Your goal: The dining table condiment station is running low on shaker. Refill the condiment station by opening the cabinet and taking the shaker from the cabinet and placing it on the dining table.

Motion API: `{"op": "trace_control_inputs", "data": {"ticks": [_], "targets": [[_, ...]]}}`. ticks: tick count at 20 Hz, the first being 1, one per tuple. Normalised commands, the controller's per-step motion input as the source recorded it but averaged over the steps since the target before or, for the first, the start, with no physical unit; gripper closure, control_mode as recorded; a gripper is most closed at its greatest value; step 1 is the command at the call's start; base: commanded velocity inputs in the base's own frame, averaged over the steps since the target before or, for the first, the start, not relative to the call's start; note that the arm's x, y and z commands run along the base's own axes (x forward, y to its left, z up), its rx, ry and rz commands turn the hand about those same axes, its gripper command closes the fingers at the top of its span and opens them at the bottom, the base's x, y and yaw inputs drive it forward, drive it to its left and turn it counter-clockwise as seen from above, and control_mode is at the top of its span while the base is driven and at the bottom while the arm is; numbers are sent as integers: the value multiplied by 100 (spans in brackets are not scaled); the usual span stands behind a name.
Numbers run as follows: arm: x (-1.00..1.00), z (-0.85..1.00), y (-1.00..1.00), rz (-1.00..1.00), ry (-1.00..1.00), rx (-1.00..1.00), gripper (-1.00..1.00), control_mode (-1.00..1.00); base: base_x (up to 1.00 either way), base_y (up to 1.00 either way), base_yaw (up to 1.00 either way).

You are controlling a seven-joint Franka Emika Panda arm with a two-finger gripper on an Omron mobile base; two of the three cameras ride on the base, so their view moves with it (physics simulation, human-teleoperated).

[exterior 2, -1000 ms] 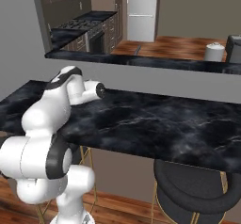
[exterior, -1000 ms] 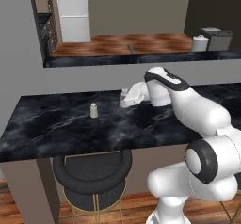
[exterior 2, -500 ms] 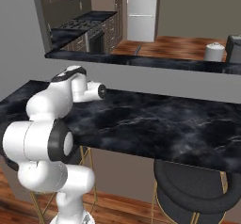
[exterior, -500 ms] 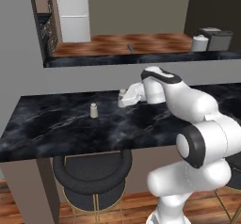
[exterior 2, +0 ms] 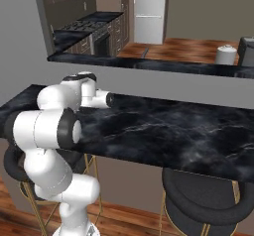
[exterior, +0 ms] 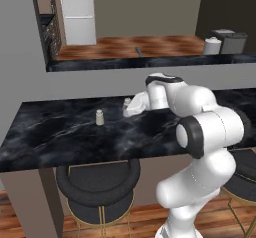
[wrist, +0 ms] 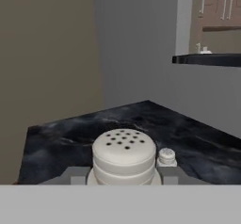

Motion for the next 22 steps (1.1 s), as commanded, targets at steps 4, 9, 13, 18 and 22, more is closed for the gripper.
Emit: {"op": "trace_control_inputs", "data": {"ticks": [4, 9, 13, 18, 22], "targets": [[34, -44, 17, 0, 0, 0, 100, -100, 0, 0, 0], [31, -46, 20, 0, 0, 0, 100, -100, 0, 0, 0], [25, -43, 2, 0, 0, 0, 100, -100, 0, 0, 0], [21, -37, 0, 0, 0, 0, 100, -100, 0, 0, 0], [23, -35, 0, 0, 0, 0, 100, -100, 0, 0, 0]]}}
